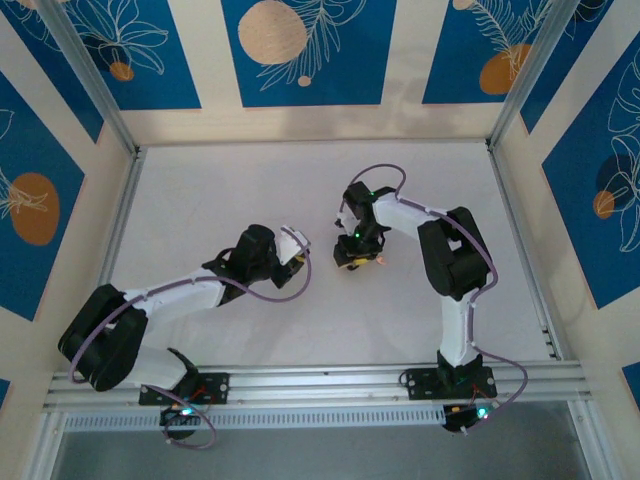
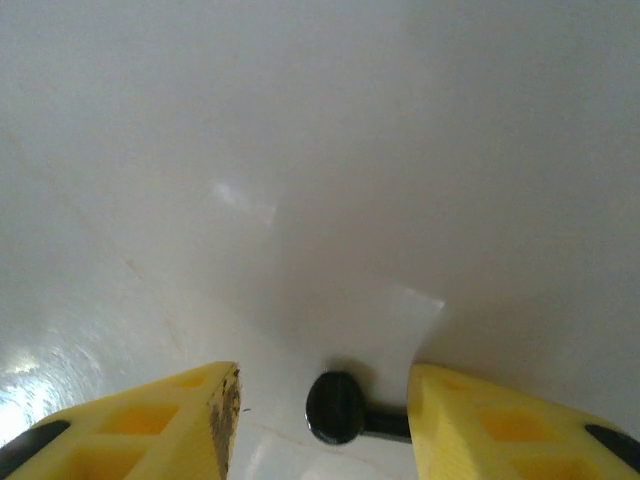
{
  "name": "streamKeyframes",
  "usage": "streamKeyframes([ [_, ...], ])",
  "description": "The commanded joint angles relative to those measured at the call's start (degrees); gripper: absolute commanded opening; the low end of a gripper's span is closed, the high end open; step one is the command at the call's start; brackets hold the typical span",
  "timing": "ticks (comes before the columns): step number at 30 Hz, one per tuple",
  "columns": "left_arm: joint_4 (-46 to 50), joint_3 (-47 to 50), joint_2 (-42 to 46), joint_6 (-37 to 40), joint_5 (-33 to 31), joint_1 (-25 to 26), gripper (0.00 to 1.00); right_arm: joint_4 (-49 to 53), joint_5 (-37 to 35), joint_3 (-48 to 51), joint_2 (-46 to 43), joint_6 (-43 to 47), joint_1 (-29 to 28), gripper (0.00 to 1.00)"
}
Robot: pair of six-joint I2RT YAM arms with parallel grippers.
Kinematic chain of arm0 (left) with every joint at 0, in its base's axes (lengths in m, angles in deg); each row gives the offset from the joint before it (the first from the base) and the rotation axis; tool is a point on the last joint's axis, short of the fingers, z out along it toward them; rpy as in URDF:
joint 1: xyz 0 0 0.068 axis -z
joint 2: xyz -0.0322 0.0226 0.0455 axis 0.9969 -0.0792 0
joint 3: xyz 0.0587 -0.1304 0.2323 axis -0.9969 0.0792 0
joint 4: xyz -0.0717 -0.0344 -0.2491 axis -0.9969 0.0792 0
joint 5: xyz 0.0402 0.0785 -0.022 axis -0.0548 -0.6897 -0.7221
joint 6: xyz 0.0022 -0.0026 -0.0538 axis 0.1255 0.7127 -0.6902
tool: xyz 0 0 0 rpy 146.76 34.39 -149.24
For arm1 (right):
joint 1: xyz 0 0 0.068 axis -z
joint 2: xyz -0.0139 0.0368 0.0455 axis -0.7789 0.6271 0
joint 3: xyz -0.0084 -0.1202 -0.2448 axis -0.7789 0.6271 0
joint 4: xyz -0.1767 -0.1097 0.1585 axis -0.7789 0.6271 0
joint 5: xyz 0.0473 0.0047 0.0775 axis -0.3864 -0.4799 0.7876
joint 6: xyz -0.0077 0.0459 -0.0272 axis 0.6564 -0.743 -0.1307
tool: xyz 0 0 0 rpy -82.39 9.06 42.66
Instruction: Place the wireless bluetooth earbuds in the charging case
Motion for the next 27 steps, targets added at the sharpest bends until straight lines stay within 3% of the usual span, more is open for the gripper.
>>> streamKeyframes([
  [1,-1.6,0.7,0.5,0.3,1.4,-0.6,0.20,3.6,-0.5,1.2,-3.3,-0.6,-1.2,0.48],
  [10,-2.3,1.0,0.7,-0.4,2.3,-0.6,0.20,6.0,0.1,2.2,-7.8,-5.0,-4.2,0.47],
  [15,-2.7,1.4,1.3,-0.8,2.7,-0.6,0.20,8.4,-6.0,-0.7,-9.7,-5.0,-4.5,0.47],
  [22,-3.3,2.8,3.1,-2.2,1.9,-0.9,0.20,6.4,-15.9,-1.5,-7.7,10.2,-7.6,0.45],
  [27,-4.4,4.6,4.5,-5.2,1.3,-2.2,0.20,7.0,-15.5,-4.4,-4.3,16.1,-8.0,0.45],
])
